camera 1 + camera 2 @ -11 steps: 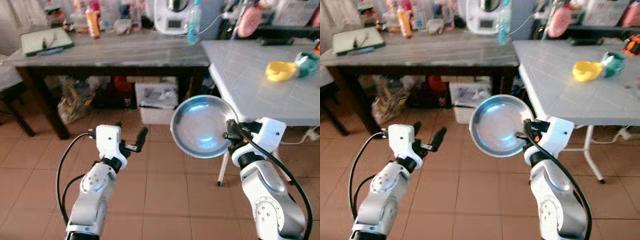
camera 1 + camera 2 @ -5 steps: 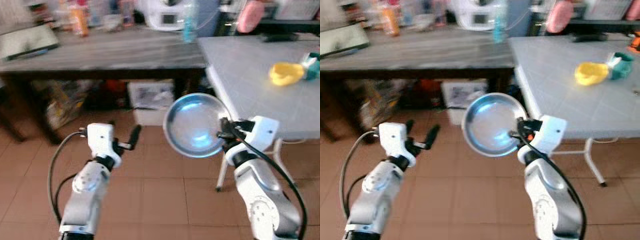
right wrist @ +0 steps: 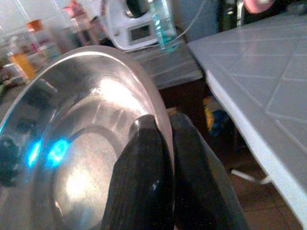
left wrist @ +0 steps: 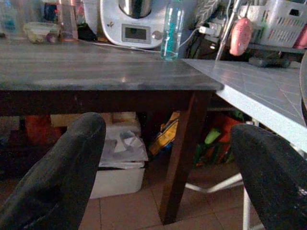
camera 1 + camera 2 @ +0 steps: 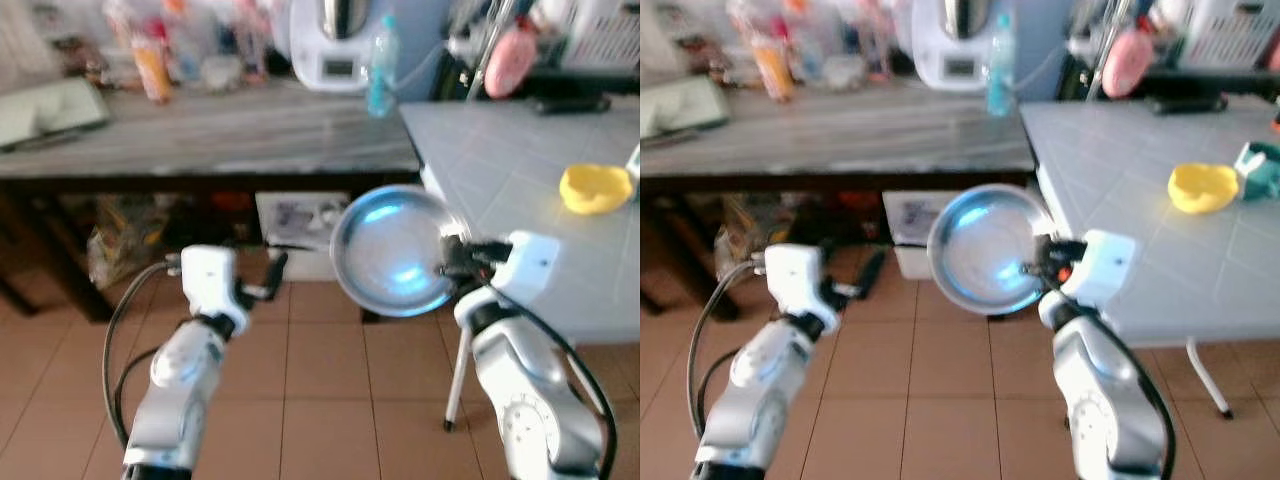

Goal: Setting the table

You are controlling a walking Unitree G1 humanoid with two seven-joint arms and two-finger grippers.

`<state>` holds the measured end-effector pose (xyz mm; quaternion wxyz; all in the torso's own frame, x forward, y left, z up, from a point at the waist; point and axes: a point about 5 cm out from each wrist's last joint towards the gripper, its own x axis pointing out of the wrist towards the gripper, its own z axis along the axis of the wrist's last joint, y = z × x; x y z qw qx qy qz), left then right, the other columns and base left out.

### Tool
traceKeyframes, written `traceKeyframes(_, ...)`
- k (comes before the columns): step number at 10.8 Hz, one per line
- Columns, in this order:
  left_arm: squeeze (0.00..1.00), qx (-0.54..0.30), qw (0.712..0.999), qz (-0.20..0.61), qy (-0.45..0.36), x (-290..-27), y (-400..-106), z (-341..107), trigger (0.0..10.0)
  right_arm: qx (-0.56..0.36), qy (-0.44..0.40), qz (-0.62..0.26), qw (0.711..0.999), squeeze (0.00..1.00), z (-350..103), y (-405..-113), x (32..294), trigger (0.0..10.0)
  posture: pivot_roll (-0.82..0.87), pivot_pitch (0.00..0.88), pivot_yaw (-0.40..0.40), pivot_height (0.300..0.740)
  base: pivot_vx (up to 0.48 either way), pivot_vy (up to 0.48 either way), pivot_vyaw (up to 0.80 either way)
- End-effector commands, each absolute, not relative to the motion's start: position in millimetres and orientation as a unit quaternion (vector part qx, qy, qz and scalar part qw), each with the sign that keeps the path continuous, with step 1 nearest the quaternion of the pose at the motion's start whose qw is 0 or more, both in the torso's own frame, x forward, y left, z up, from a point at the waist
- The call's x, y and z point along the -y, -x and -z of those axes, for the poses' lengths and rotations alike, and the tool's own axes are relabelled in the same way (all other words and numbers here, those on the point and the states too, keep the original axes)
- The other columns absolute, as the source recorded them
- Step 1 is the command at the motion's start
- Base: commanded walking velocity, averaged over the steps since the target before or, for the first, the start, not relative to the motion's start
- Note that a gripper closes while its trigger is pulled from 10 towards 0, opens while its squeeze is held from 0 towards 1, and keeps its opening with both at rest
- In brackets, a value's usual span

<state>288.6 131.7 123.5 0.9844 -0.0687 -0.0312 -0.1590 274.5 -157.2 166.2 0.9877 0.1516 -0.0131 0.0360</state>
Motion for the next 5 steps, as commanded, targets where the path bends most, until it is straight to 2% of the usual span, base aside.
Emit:
traceKeyframes(1,0.00,0.037,0.982,0.172,0.070,-124.6,-289.8,-127.7,10.0,0.022,-0.145,-0.027,0.989,0.00,-170.2,-274.7,162.5,10.0,-0.06,0.044,0.017,0.740,0.480,0.000,0.41)
traceKeyframes(5,0.00,0.037,0.982,0.173,0.072,-122.1,-291.2,-127.1,10.0,0.024,-0.143,-0.031,0.989,0.00,-170.5,-276.2,162.1,10.0,-0.06,0.037,0.015,0.740,0.480,0.000,0.52)
